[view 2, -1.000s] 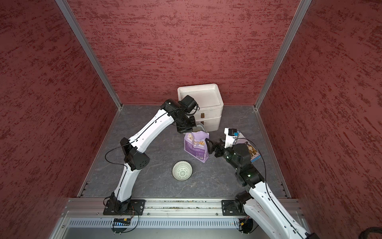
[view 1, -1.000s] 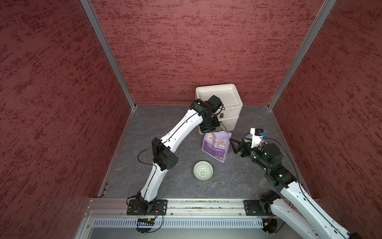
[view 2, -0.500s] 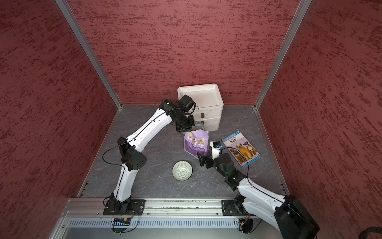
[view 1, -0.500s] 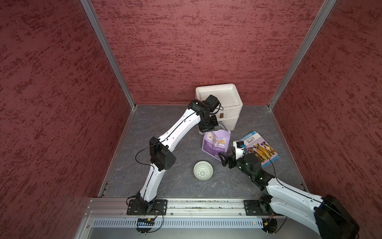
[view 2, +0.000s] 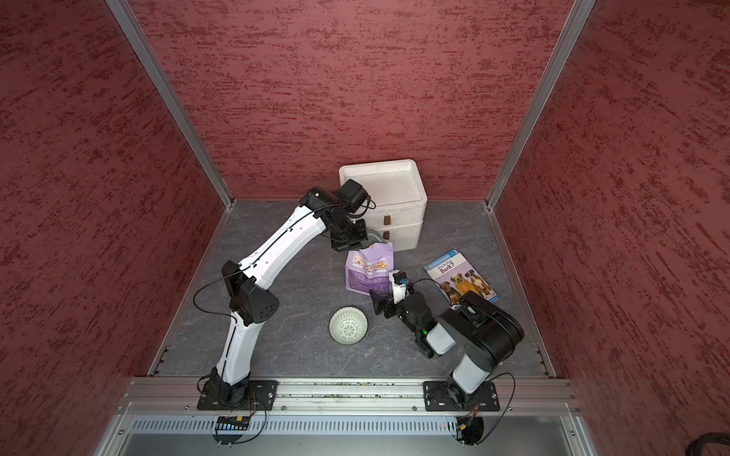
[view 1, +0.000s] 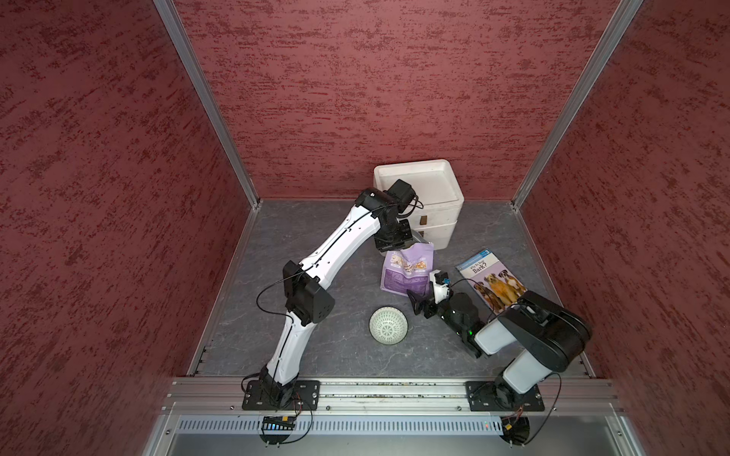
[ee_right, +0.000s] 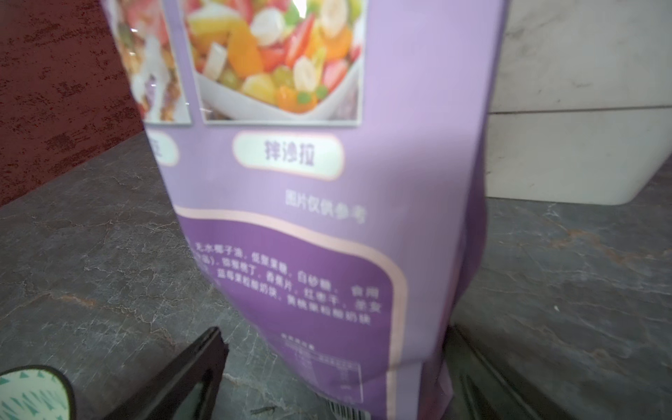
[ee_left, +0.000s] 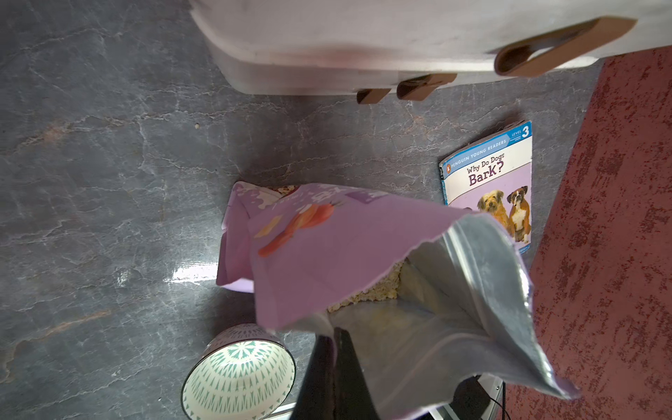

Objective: Pour the oats into the breakfast bowl
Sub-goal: Open the oats bag at the center of the board, then pick up the oats bag from the center of the board.

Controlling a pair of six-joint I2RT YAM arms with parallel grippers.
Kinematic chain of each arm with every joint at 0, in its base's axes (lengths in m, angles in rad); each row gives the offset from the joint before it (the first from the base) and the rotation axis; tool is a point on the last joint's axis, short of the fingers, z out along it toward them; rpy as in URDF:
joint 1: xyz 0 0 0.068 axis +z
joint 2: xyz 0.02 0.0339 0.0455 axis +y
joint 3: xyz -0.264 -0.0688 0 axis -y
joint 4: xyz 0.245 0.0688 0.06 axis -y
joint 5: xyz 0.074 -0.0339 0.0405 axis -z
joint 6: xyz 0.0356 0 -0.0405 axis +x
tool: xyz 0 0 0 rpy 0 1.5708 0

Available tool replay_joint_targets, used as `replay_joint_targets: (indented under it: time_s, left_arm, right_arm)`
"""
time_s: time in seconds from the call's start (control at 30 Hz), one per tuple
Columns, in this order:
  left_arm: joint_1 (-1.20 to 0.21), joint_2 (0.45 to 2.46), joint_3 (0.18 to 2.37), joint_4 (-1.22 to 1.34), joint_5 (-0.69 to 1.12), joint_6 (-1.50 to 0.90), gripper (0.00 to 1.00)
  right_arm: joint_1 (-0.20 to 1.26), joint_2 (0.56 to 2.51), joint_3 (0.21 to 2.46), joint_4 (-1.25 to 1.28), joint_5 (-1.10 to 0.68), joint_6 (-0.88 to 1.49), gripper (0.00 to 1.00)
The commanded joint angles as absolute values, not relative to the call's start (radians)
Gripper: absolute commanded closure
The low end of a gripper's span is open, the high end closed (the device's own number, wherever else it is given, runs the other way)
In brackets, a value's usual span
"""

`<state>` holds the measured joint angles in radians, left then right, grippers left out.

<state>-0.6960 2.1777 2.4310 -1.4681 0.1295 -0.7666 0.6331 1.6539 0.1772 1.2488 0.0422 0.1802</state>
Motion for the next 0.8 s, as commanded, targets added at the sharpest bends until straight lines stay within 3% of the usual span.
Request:
replay_joint_targets:
  time_s: [0.0,0.4,0.77]
  left_arm:
    - [-0.679,2.123,2.467,-1.494,0.125,-0.720,1.00]
    - [-0.613,2.097,2.427,-1.456,0.158,-0.674,1.00]
    - [-0.641,2.111,2.424,-1.463,0.167,-0.724,1.00]
  right_arm:
    - [0.640,1.618,0.166,1.404,0.009,0.153,0.02]
    - [0.640,1.377,0.205,1.015,-0.065,0.084,0.02]
    - [0.651,1.571,0.256,1.120,-0.154,0.117,0.01]
